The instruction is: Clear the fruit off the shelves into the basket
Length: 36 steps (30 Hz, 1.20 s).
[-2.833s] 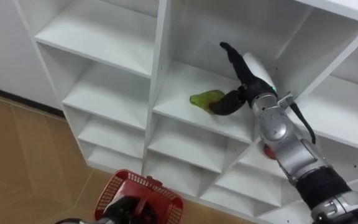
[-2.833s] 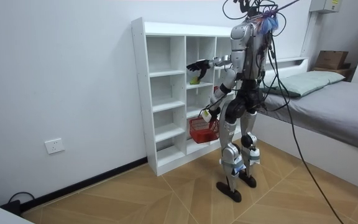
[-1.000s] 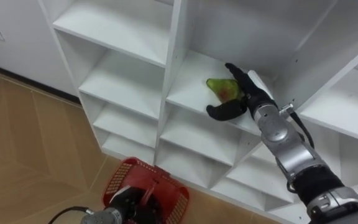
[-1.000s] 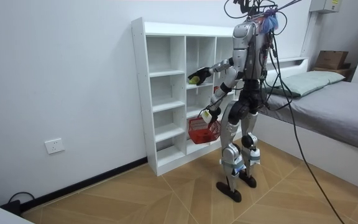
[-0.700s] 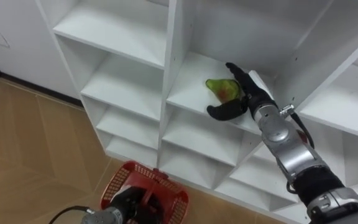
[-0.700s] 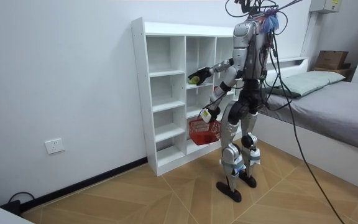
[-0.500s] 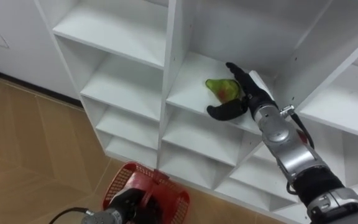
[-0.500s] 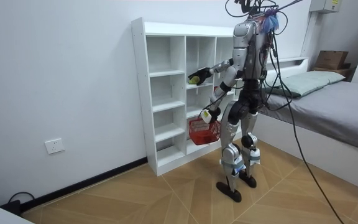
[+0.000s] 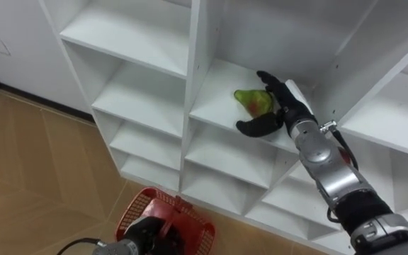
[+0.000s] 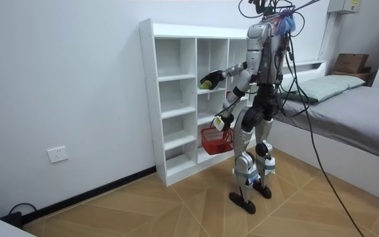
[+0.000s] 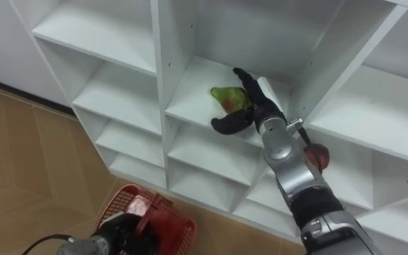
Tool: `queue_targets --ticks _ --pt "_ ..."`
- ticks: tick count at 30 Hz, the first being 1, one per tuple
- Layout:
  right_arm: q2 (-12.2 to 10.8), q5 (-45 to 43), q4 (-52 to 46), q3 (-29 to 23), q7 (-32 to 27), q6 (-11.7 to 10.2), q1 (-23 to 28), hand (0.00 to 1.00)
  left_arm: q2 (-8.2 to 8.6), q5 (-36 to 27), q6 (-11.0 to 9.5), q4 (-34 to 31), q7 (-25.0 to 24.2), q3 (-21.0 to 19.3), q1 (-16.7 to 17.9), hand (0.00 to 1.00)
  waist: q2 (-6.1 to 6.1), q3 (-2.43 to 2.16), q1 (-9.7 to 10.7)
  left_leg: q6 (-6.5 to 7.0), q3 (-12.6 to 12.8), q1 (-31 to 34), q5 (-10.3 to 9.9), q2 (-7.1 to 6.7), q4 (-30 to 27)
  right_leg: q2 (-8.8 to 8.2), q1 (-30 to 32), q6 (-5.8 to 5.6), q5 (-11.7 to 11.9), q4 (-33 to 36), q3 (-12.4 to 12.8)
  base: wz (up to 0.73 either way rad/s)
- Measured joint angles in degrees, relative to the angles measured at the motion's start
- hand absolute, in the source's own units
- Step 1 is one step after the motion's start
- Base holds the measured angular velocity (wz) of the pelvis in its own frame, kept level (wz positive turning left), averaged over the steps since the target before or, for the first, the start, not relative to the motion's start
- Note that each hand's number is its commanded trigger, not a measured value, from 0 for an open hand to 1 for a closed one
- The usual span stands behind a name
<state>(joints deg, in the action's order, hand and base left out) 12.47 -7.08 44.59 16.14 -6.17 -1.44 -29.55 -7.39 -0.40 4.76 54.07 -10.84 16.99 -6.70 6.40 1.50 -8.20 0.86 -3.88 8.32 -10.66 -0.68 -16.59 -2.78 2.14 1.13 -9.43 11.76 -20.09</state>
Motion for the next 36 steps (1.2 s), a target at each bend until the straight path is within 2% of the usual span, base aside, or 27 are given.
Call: queue_targets --ticks 4,19,36 --pt "0.9 0.0 0.4 0.0 -0.8 -0.4 -0.3 1.00 -0.02 0.0 0.0 0.3 0.0 0.0 0.0 1.00 -0.06 0.04 0.0 0.00 0.0 -0.1 0.0 0.00 0.1 0.01 0.0 0.00 0.0 0.0 0.0 0.00" --pt "0.8 4.5 1.4 0.0 0.1 -0.4 -0.3 1.00 0.07 0.0 0.0 1.2 0.0 0.0 0.0 1.00 -0.03 0.04 0.0 0.00 0.1 -0.2 0.0 -0.01 0.6 -0.01 0.0 -0.01 0.0 0.0 0.1 0.00" --pt "0.7 4.6 1.3 -0.5 1.3 -0.4 -0.3 1.00 -0.02 0.0 0.0 1.2 0.0 0.0 0.0 1.00 0.12 -0.02 0.0 0.08 0.5 -0.7 0.0 0.01 0.8 0.02 0.0 -0.01 0.0 0.0 0.6 0.00"
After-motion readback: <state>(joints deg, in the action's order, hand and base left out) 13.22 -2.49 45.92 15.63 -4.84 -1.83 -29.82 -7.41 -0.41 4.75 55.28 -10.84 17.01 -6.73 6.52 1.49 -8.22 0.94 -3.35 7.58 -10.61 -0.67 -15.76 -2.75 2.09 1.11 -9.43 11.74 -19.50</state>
